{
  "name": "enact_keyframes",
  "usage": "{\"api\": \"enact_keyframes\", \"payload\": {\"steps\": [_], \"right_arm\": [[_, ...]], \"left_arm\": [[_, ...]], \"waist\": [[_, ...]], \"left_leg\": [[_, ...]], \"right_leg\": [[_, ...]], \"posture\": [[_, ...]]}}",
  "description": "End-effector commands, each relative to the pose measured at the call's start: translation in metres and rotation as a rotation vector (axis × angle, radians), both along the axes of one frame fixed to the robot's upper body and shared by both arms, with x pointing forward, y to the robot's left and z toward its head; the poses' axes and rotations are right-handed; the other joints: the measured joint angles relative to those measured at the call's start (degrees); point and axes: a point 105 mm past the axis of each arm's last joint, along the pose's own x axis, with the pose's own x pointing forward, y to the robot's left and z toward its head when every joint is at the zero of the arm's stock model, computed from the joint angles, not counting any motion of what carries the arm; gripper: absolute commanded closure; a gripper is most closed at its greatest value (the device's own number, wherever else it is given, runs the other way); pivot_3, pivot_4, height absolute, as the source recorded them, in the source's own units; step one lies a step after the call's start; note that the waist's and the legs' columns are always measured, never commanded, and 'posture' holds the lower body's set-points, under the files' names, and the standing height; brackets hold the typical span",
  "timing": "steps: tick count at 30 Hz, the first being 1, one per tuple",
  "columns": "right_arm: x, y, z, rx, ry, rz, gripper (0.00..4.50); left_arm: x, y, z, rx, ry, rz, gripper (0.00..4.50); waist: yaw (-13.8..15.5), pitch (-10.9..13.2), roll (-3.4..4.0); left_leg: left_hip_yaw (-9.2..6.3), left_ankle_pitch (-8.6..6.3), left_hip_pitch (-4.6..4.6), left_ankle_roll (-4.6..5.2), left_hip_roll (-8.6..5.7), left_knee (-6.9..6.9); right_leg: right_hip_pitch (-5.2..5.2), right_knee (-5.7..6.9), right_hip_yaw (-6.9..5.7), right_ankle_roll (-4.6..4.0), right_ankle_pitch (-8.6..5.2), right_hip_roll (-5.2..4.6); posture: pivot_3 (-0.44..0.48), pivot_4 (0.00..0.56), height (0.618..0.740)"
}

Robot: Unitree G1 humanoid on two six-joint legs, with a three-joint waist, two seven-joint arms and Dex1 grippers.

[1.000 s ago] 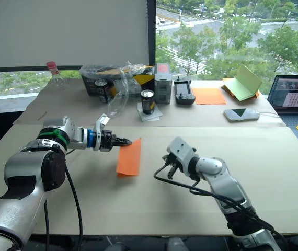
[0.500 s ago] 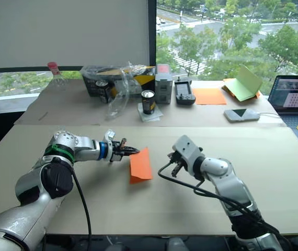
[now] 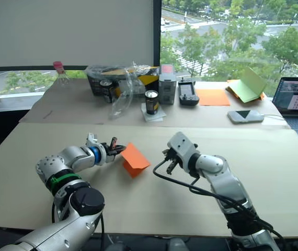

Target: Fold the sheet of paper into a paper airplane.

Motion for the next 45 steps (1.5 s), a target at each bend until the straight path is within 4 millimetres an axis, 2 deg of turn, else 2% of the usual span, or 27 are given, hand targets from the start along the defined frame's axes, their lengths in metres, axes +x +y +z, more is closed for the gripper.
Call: {"api": "enact_keyframes", "payload": {"steps": [1,4,7,10,13,16,17,18,20,22,23,25,27,29,34,37,38,39,41,43,45], "right_arm": [[0.002,0.004,0.016,0.009,-0.055,0.004,4.50],[0.003,0.006,0.018,0.010,-0.060,0.006,4.50],[0.002,0.010,0.018,0.013,-0.062,0.018,4.50],[0.001,0.014,0.018,0.024,-0.057,0.034,4.50],[-0.001,0.022,0.016,0.046,-0.043,0.064,4.50],[-0.002,0.026,0.016,0.067,-0.034,0.081,4.50],[-0.003,0.027,0.016,0.076,-0.027,0.089,4.50],[-0.004,0.030,0.016,0.096,-0.015,0.103,4.50],[-0.009,0.040,0.021,0.196,0.037,0.139,4.50],[-0.017,0.050,0.023,0.262,0.096,0.191,3.88],[-0.020,0.054,0.023,0.276,0.111,0.204,3.64],[-0.022,0.061,0.022,0.287,0.128,0.213,2.85],[-0.021,0.069,0.014,0.257,0.138,0.201,2.24],[-0.020,0.074,0.006,0.223,0.147,0.193,1.54],[-0.016,0.078,0.001,0.211,0.161,0.162,1.54],[-0.011,0.075,-0.001,0.199,0.148,0.124,2.35],[-0.011,0.076,-0.001,0.197,0.149,0.128,2.80],[-0.011,0.076,0.000,0.195,0.148,0.133,3.06],[-0.012,0.077,0.000,0.191,0.147,0.145,3.74],[-0.013,0.078,0.001,0.179,0.143,0.162,4.45],[-0.013,0.077,0.002,0.147,0.126,0.188,4.48]], "left_arm": [[-0.017,-0.064,-0.012,-0.076,0.016,-0.160,4.49],[-0.019,-0.066,-0.011,-0.099,0.006,-0.167,4.49],[-0.021,-0.065,-0.011,-0.089,-0.005,-0.186,3.67],[-0.021,-0.056,-0.009,-0.068,-0.022,-0.184,2.69],[-0.015,-0.023,-0.002,-0.012,-0.051,-0.135,1.65],[-0.015,-0.006,0.004,0.019,-0.074,-0.122,0.58],[-0.015,0.001,0.006,0.031,-0.083,-0.121,0.37],[-0.014,0.014,0.009,0.051,-0.100,-0.118,0.03],[-0.016,0.045,0.019,0.111,-0.139,-0.124,0.03],[-0.018,0.062,0.025,0.110,-0.157,-0.141,0.00],[-0.021,0.066,0.030,0.114,-0.178,-0.172,0.00],[-0.028,0.070,0.039,0.148,-0.227,-0.245,0.00],[-0.044,0.068,0.050,0.268,-0.317,-0.384,0.00],[-0.061,0.060,0.048,0.437,-0.372,-0.531,0.00],[-0.070,0.054,0.041,0.690,-0.652,-0.675,0.00],[-0.071,0.057,0.031,0.807,-0.778,-0.708,0.00],[-0.071,0.059,0.029,0.825,-0.795,-0.714,0.00],[-0.069,0.060,0.028,0.831,-0.812,-0.707,0.00],[-0.066,0.065,0.026,0.822,-0.810,-0.698,0.00],[-0.072,0.065,0.025,0.717,-0.766,-0.742,0.00],[-0.077,0.065,0.028,0.677,-0.783,-0.781,0.00]], "waist": [[0.26,0.00,-0.01],[0.23,0.01,-0.02],[0.13,0.01,-0.02],[-0.04,0.01,-0.03],[-0.24,0.00,-0.03],[-0.19,0.00,-0.05],[-0.23,0.00,-0.05],[-0.36,0.00,-0.06],[-1.33,0.00,-0.08],[-1.87,0.00,-0.08],[-1.76,0.00,-0.08],[-1.36,0.00,-0.08],[-1.23,0.01,-0.10],[-1.17,0.02,-0.13],[-0.54,0.03,-0.10],[-0.38,0.03,-0.09],[-0.32,0.03,-0.09],[-0.28,0.03,-0.10],[-0.16,0.03,-0.10],[-0.27,0.03,-0.10],[-0.45,0.03,-0.10]], "left_leg": [[0.00,0.01,0.00,-0.02,-0.01,0.00],[0.00,0.00,-0.01,-0.03,-0.01,0.00],[-0.01,0.00,-0.01,-0.04,0.01,0.00],[-0.01,0.00,0.00,-0.04,0.00,0.00],[-0.01,0.00,0.02,-0.04,0.01,0.00],[-0.02,0.00,0.00,-0.05,0.02,0.00],[-0.04,0.00,0.03,-0.05,0.01,0.00],[-0.03,0.00,0.04,-0.06,0.01,0.00],[-0.02,0.01,0.11,-0.06,0.05,-0.02],[-0.07,0.01,0.18,-0.06,0.13,-0.07],[-0.08,0.01,0.20,-0.06,0.14,-0.09],[-0.14,0.02,0.18,-0.07,0.12,-0.10],[-0.13,0.05,0.15,-0.13,0.06,-0.08],[-0.11,0.09,0.07,-0.23,0.05,-0.09],[-0.06,0.12,0.08,-0.36,0.11,-0.16],[0.08,0.16,0.17,-0.41,0.24,-0.38],[0.08,0.18,0.18,-0.41,0.27,-0.46],[0.07,0.18,0.17,-0.40,0.29,-0.49],[0.03,0.19,0.11,-0.39,0.34,-0.50],[0.04,0.18,0.11,-0.38,0.34,-0.50],[0.06,0.18,0.10,-0.36,0.33,-0.50]], "right_leg": [[0.01,-0.02,0.00,0.00,0.00,-0.01],[0.01,-0.04,0.00,0.00,0.01,-0.01],[0.01,-0.04,-0.01,0.00,0.01,-0.01],[0.01,-0.03,-0.01,0.00,0.01,-0.01],[0.01,-0.01,-0.01,0.00,0.01,0.00],[-0.01,0.00,-0.01,0.00,0.01,0.01],[0.01,0.00,-0.02,-0.01,0.01,0.01],[0.01,0.01,-0.01,-0.01,0.02,0.01],[0.00,0.11,0.02,-0.03,0.02,0.08],[-0.05,0.22,0.01,-0.04,0.02,0.18],[-0.06,0.24,0.00,-0.05,0.01,0.20],[-0.04,0.23,-0.07,-0.07,0.00,0.17],[0.00,0.17,-0.08,-0.07,0.00,0.10],[-0.05,0.13,-0.06,-0.08,0.00,0.09],[-0.04,-0.03,-0.06,-0.21,0.04,0.10],[-0.05,-0.19,-0.03,-0.42,0.10,0.17],[-0.05,-0.23,-0.05,-0.45,0.11,0.19],[-0.07,-0.23,-0.06,-0.47,0.10,0.20],[-0.10,-0.23,-0.10,-0.47,0.09,0.26],[-0.09,-0.25,-0.10,-0.45,0.08,0.25],[-0.08,-0.27,-0.09,-0.43,0.07,0.25]], "posture": [[0.000,0.150,0.732],[0.000,0.150,0.732],[0.000,0.150,0.732],[0.000,0.150,0.732],[0.000,0.150,0.732],[0.000,0.150,0.732],[0.000,0.150,0.732],[0.000,0.150,0.732],[0.000,0.150,0.732],[0.000,0.150,0.732],[0.000,0.150,0.732],[0.000,0.150,0.732],[0.000,0.150,0.732],[0.000,0.150,0.732],[0.000,0.150,0.732],[0.000,0.150,0.732],[0.000,0.150,0.732],[0.000,0.150,0.732],[0.000,0.150,0.732],[0.000,0.150,0.732],[0.000,0.150,0.732]]}}
